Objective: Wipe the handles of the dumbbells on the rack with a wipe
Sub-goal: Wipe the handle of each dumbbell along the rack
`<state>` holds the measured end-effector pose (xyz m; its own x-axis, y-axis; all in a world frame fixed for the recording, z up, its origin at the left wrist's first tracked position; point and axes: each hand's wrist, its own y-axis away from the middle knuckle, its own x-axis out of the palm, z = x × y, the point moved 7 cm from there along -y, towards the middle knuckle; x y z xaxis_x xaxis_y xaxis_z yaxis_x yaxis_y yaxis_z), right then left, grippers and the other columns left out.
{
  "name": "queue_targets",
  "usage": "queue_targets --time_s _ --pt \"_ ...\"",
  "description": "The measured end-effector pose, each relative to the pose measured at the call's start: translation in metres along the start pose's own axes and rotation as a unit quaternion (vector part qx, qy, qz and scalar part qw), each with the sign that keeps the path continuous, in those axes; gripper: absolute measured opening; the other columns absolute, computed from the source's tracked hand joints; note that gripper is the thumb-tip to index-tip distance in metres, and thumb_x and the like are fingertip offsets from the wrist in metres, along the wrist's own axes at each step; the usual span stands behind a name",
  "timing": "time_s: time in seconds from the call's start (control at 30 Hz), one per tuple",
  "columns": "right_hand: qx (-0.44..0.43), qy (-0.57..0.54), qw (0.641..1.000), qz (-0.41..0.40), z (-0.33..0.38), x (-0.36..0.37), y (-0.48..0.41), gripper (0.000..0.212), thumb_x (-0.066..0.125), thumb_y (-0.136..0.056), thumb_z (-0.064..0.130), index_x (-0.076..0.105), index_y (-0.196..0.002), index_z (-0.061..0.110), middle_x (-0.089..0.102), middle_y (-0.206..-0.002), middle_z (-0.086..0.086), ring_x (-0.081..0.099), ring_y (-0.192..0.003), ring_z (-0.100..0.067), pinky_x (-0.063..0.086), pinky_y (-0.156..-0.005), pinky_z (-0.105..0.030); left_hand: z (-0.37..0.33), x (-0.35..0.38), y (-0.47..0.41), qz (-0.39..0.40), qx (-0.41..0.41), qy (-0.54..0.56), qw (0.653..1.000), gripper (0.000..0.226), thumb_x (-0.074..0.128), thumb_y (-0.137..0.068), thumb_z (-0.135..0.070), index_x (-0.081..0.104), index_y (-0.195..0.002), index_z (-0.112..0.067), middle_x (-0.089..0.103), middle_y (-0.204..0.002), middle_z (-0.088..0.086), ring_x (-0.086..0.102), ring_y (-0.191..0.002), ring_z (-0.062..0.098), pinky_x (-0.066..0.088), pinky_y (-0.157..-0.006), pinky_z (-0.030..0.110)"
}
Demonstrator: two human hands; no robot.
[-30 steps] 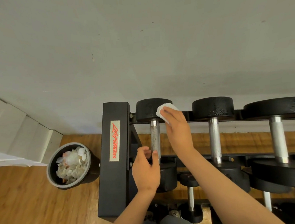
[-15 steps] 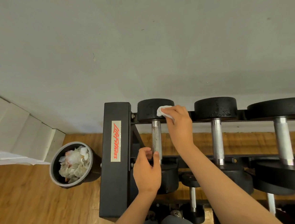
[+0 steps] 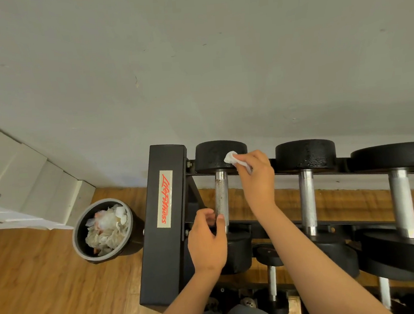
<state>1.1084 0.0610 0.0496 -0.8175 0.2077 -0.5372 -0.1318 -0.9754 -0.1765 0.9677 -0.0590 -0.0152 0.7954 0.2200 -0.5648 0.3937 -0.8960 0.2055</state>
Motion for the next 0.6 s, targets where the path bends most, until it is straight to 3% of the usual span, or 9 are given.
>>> queue_targets --time_s 0.27,0.5,0.6 --pt "0.016 -0.032 0.999 -0.013 -0.003 0.000 -0.011 0.018 0.065 -0.090 0.009 0.069 -0.107 0.008 0.054 -0.099 0.005 0.054 -0.096 -0.011 0.041 -0.078 -0.007 -0.004 -0.002 0.002 0.002 0.011 0.010 1.000 0.007 0.055 -0.095 -0.035 0.051 -0.101 -0.034 0.060 -0.094 -0.020 0.056 -0.089 -0.008 0.039 -0.067 0.002" --pt "0.067 -0.096 0.993 -0.007 -0.019 -0.001 -0.008 0.014 0.065 -0.090 0.010 0.069 -0.103 0.012 0.056 -0.099 0.005 0.056 -0.090 -0.004 0.043 -0.075 -0.002 -0.001 -0.001 0.001 0.000 0.015 0.014 1.000 0.002 0.055 -0.095 -0.034 0.053 -0.095 -0.035 0.061 -0.091 -0.017 0.058 -0.087 -0.003 0.039 -0.068 0.009" --pt "0.078 -0.118 0.990 -0.015 -0.013 -0.002 -0.030 0.011 0.064 -0.090 0.009 0.069 -0.100 0.011 0.058 -0.100 0.003 0.056 -0.086 -0.001 0.045 -0.075 -0.006 0.000 -0.001 0.001 0.002 0.010 0.017 1.000 0.007 0.055 -0.095 -0.033 0.052 -0.091 -0.037 0.061 -0.090 -0.016 0.058 -0.086 -0.002 0.039 -0.068 0.010"
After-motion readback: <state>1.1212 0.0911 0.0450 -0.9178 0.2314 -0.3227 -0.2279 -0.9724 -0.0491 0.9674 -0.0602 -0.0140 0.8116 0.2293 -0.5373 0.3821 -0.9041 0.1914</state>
